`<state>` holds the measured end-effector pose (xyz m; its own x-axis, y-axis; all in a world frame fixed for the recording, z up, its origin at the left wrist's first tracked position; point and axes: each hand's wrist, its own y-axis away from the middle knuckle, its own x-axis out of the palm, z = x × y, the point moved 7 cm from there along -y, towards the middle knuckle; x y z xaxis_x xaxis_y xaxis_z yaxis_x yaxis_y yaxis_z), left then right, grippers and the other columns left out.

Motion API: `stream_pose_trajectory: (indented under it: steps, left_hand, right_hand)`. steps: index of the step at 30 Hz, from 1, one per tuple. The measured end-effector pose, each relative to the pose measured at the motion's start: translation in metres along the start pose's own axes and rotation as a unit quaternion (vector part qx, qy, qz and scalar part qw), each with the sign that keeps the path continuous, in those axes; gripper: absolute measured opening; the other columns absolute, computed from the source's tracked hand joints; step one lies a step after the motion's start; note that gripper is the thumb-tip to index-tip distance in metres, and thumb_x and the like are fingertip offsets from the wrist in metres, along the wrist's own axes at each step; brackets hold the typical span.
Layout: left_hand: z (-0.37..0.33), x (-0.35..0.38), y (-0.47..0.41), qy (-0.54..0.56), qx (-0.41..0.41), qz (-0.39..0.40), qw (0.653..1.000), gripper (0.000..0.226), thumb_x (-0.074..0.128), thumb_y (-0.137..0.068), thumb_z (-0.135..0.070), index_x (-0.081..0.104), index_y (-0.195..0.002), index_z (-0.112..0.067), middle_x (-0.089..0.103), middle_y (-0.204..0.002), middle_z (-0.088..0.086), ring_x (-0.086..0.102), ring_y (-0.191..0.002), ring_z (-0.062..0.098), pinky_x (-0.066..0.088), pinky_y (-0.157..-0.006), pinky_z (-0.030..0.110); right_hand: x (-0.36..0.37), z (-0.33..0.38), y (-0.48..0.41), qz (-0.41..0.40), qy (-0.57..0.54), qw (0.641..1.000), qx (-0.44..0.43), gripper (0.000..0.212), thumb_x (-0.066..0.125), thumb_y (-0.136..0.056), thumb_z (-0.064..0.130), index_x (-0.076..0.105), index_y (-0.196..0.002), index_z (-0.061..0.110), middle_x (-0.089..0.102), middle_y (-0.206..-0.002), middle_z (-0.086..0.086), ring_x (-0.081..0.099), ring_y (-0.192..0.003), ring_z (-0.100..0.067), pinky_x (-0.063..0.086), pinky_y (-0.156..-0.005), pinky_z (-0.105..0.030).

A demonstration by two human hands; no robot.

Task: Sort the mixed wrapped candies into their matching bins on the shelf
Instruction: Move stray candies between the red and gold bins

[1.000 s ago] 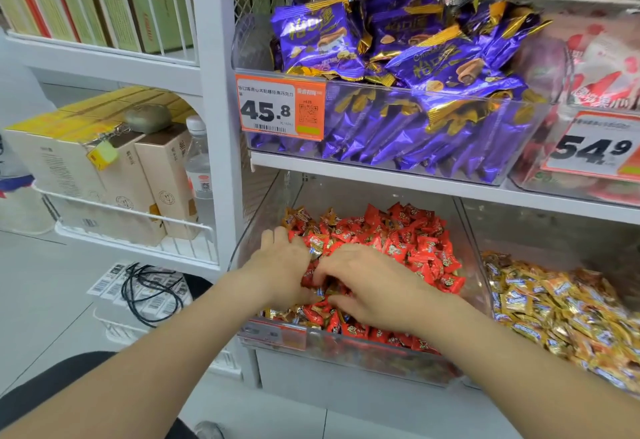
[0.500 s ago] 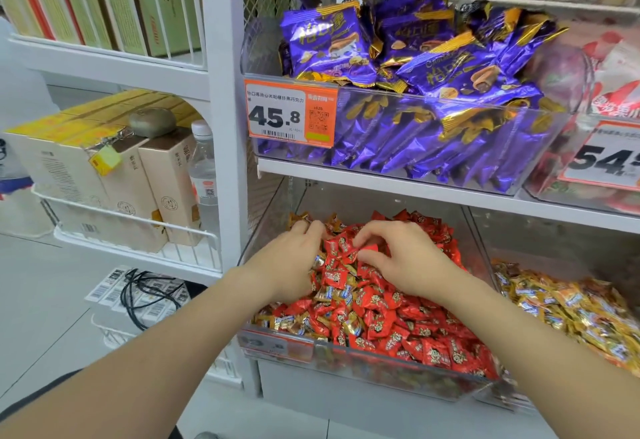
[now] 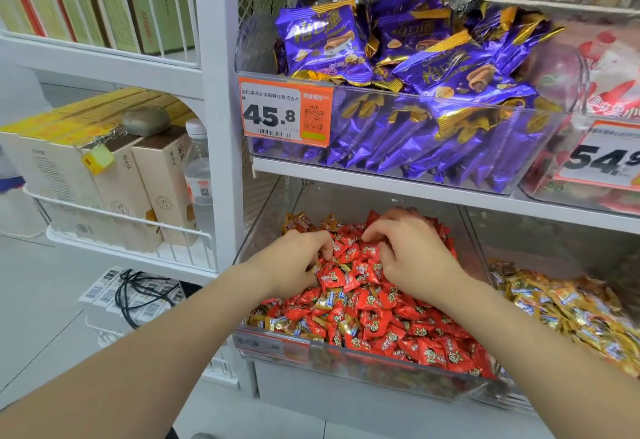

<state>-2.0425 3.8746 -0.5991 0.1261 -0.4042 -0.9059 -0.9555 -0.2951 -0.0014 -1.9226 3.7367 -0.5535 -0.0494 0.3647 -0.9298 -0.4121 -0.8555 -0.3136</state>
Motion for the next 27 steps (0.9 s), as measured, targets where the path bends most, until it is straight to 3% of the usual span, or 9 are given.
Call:
stream_pose_trajectory:
  steps: [2,5,8,10,14,16,20,23,27]
  left_hand:
    - [0.002,-0.004,-0.001,0.010,-0.016,-0.009,1.000,0.043,0.074,-0.091,-0.008,0.050,-0.110,-0.037,0.055,-0.092,-0.003,0.053,-0.077,0.013,0.041,-0.060,0.028]
    - [-0.001,-0.008,0.002,0.024,-0.033,0.018,0.999,0.037,0.057,-0.096,0.001,0.050,-0.115,-0.031,0.058,-0.089,0.002,0.051,-0.068,0.012,0.035,-0.052,0.020]
    - [-0.010,-0.013,0.007,0.015,-0.035,0.042,0.998,0.021,0.044,-0.096,0.000,0.059,-0.104,-0.013,0.060,-0.091,0.000,0.053,-0.082,0.015,0.035,-0.057,0.018]
    - [-0.013,-0.018,0.011,0.019,-0.040,0.039,0.998,0.018,0.044,-0.099,-0.012,0.059,-0.090,-0.006,0.062,-0.086,0.005,0.052,-0.077,0.018,0.040,-0.060,0.028]
    - [-0.013,-0.017,0.021,0.026,-0.053,0.082,0.995,0.010,0.062,-0.090,-0.024,0.059,-0.089,-0.014,0.064,-0.082,0.000,0.058,-0.076,0.017,0.044,-0.062,0.031]
    - [-0.010,-0.010,0.027,0.002,-0.056,0.114,0.992,0.022,0.073,-0.085,-0.033,0.060,-0.098,-0.022,0.062,-0.085,-0.005,0.061,-0.082,0.016,0.045,-0.063,0.029]
    - [-0.007,0.003,0.029,-0.089,-0.035,0.124,0.988,0.045,0.077,-0.082,-0.060,0.058,-0.111,-0.031,0.061,-0.100,-0.008,0.061,-0.097,0.021,0.053,-0.079,0.037]
    - [-0.009,0.004,0.026,-0.144,-0.050,0.085,0.985,0.055,0.072,-0.077,-0.075,0.061,-0.108,-0.030,0.063,-0.102,-0.009,0.062,-0.100,0.020,0.051,-0.077,0.036]
    - [-0.014,0.009,0.022,-0.071,-0.052,0.074,0.993,0.034,0.070,-0.084,-0.059,0.066,-0.094,-0.026,0.066,-0.088,-0.006,0.064,-0.086,0.021,0.053,-0.070,0.035]
  right_hand:
    - [-0.004,0.020,0.003,-0.012,-0.068,0.995,-0.070,0.030,0.063,-0.084,0.007,0.077,-0.098,0.028,0.070,-0.097,0.011,0.065,-0.094,-0.011,0.055,-0.090,-0.037]
    - [0.003,0.049,0.012,0.047,-0.131,0.980,-0.141,0.020,0.070,-0.084,0.013,0.076,-0.094,0.029,0.073,-0.089,0.017,0.066,-0.083,0.001,0.054,-0.083,-0.023]
    - [0.022,0.063,0.016,0.129,-0.090,0.971,-0.181,0.015,0.074,-0.087,0.022,0.075,-0.099,0.031,0.076,-0.092,0.018,0.068,-0.086,0.000,0.056,-0.083,-0.028]
    - [0.030,0.065,0.019,0.170,-0.067,0.963,-0.196,0.015,0.077,-0.087,0.028,0.074,-0.102,0.032,0.075,-0.094,0.017,0.067,-0.087,0.000,0.058,-0.082,-0.033]
    - [0.042,0.057,0.018,0.182,0.070,0.963,-0.184,0.046,0.068,-0.088,0.067,0.072,-0.114,0.030,0.071,-0.101,0.008,0.064,-0.099,-0.018,0.057,-0.081,-0.042]
    - [0.045,0.050,0.013,0.177,0.084,0.967,-0.163,0.058,0.066,-0.082,0.076,0.069,-0.116,0.029,0.070,-0.102,0.007,0.063,-0.100,-0.020,0.056,-0.082,-0.042]
    - [0.052,0.051,0.012,0.221,0.022,0.964,-0.143,0.053,0.077,-0.087,0.056,0.063,-0.133,0.033,0.071,-0.120,0.008,0.060,-0.113,-0.019,0.053,-0.092,-0.038]
    - [0.055,0.052,0.009,0.216,0.008,0.968,-0.126,0.043,0.078,-0.089,0.037,0.065,-0.130,0.031,0.072,-0.120,0.007,0.062,-0.114,-0.020,0.055,-0.093,-0.041]
    - [0.054,0.047,0.003,0.185,-0.017,0.978,-0.094,0.020,0.073,-0.087,0.025,0.074,-0.107,0.029,0.073,-0.097,0.010,0.065,-0.099,-0.016,0.057,-0.086,-0.042]
